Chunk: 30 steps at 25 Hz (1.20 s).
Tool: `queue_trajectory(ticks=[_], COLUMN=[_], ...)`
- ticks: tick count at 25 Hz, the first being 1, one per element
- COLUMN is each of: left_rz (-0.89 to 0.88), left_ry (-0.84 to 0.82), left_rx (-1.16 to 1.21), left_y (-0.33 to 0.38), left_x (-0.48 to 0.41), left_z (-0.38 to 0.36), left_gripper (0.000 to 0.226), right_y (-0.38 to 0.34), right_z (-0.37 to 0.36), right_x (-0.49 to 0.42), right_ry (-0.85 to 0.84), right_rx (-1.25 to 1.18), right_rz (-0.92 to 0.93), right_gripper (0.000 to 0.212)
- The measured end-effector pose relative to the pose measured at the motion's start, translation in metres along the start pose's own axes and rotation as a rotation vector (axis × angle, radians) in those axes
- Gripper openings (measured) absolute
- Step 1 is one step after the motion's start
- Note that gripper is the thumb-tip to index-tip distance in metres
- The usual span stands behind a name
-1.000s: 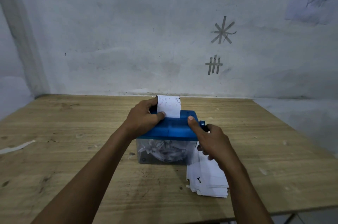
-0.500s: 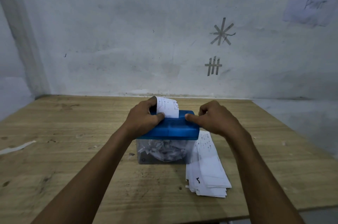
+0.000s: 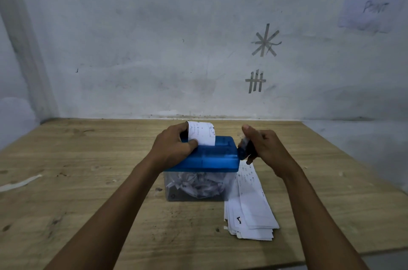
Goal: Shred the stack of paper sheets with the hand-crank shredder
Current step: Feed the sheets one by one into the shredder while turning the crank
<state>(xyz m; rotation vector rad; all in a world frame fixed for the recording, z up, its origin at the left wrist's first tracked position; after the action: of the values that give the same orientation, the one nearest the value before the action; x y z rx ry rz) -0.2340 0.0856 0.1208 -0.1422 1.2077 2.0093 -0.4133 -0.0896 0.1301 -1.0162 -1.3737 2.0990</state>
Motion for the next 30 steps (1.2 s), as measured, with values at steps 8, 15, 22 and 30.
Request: queue_trajectory(ticks=[8,15,22,30], left_rz=[-0.047,-0.059,-0.083,-0.112], left_ry=[-0.033,-0.078,-0.060,-0.080], left_rx=[-0.039,-0.214,-0.301,-0.284], left_y=[0.001,0.007,0.014,0.013], left_x=[0.001,0.000,0.001,0.004], left_z=[0.001,-0.001,-0.002,-0.001], left_gripper=[0.048,0.085,0.083,0.084], right_y=[0.049,0.062,-0.006,-0.026], right_z=[-0.034,-0.036,-0.007,-0.023], right_x=[-0.005,0.043,0.079,-0.018], right_ry=[-0.015,0.202,0.230,0.342], right_rx=[-0.256,0.127,0.253,0.089], right_rz=[-0.819,-0.409,-0.020,0.016], right_gripper=[0.037,0.033,0.052,0.033])
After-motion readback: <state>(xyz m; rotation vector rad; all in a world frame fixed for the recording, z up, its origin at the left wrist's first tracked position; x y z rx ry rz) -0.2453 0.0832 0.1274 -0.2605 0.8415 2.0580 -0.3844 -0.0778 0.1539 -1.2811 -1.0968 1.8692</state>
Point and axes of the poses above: each hand's wrist, its own x-axis away from the middle knuckle, its own z-axis out of the back of the hand, y = z × x, the point moved 2 cm from there along -x, towards the middle knuckle, and after that the axes turned 12 degrees about y, right-handed, at the moved point
